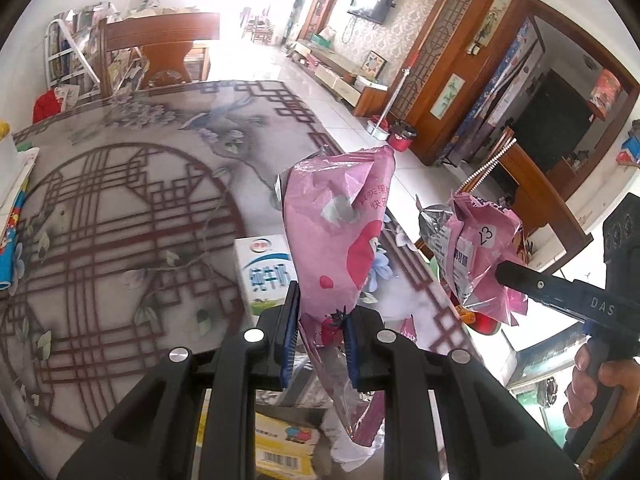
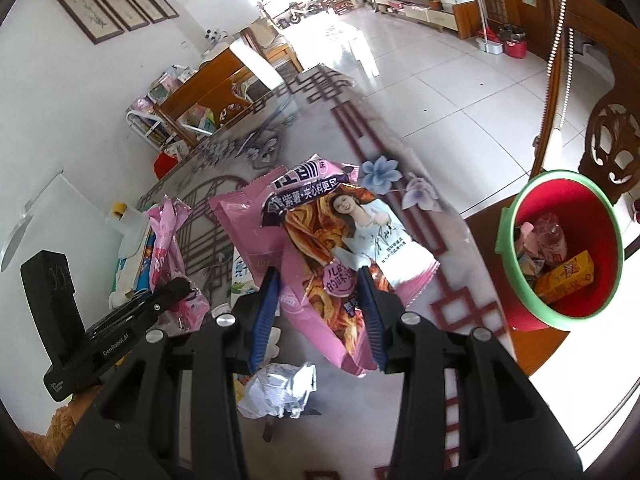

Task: Collect trash
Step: 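Carry the pink plastic bag and pink snack bag over the red bucket with both tools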

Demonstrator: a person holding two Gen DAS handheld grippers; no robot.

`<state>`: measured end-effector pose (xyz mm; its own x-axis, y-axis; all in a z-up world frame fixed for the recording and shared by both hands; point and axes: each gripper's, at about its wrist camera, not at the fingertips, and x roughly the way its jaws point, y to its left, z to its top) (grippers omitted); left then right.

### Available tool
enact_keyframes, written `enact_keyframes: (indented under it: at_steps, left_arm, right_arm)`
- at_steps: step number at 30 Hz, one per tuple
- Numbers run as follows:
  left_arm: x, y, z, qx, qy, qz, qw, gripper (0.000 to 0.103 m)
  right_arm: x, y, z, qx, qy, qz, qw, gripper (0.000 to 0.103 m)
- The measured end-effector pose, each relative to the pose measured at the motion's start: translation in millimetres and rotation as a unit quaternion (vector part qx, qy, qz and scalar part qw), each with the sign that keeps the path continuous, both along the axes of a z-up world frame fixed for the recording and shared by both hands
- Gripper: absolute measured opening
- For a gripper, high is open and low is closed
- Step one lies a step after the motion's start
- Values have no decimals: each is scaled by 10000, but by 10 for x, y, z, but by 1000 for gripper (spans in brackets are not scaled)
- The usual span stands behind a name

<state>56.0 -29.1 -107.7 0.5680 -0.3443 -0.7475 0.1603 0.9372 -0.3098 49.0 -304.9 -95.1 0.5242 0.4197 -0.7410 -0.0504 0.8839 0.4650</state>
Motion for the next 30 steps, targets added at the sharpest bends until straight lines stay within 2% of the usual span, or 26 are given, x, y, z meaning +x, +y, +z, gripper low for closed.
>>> enact_keyframes:
  at_steps: [30]
  left_arm:
    - [161,-1026,1,56,95,-895,9959,17]
  right_arm:
    - [-203,-1007,-75,55,117,-944,9955,39]
